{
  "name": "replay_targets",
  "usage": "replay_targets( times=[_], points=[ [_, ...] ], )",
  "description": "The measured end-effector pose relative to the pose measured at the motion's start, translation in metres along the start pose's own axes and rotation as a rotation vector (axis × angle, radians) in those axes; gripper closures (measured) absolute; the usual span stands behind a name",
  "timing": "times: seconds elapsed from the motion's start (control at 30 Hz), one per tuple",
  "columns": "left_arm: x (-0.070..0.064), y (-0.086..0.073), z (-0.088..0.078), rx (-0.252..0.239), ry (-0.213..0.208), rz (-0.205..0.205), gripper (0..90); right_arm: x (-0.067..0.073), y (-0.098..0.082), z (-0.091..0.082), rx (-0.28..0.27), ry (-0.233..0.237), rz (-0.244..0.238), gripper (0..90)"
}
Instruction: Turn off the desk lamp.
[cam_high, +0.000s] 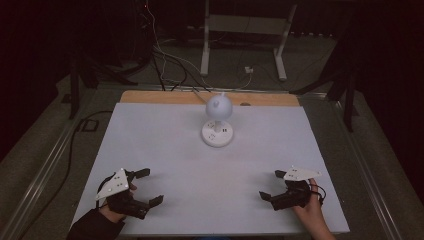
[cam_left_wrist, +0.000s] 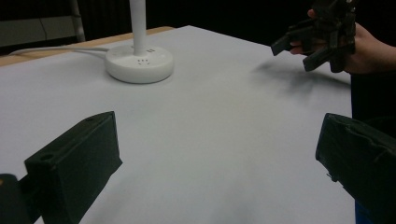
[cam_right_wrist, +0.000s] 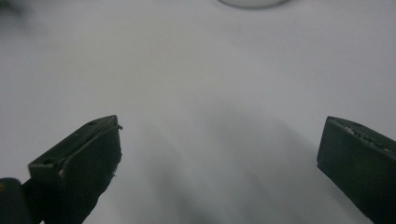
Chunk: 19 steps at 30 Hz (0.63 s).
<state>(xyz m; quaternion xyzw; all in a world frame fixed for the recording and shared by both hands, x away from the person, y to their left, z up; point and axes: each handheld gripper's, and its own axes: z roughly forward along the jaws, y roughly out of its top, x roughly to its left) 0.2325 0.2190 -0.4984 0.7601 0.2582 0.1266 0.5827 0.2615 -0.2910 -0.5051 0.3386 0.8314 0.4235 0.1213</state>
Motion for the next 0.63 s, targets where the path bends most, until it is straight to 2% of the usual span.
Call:
replay_targets(
  times=[0.13,0.3,0.43,0.63],
  points=[
    [0.0,0.0,0.0,0.003,-0.002,0.003,0.4,-0.001,-0.008,-0.004,0.017,-0.017,0.007,0.0],
    [-0.001,0.0,0.002,0.014,-0.008,0.008,0.4,-0.008,-0.006,0.0,0.013,-0.008,0.015,0.0],
    [-0.001,0.0,0.003,0.016,-0.012,0.008,0.4,-0.008,-0.006,0.006,0.037,-0.006,0.011,0.0],
    [-0.001,0.0,0.003,0.013,-0.012,0.007,0.4,-0.007,-0.005,0.005,0.033,-0.014,0.006,0.0]
  ],
)
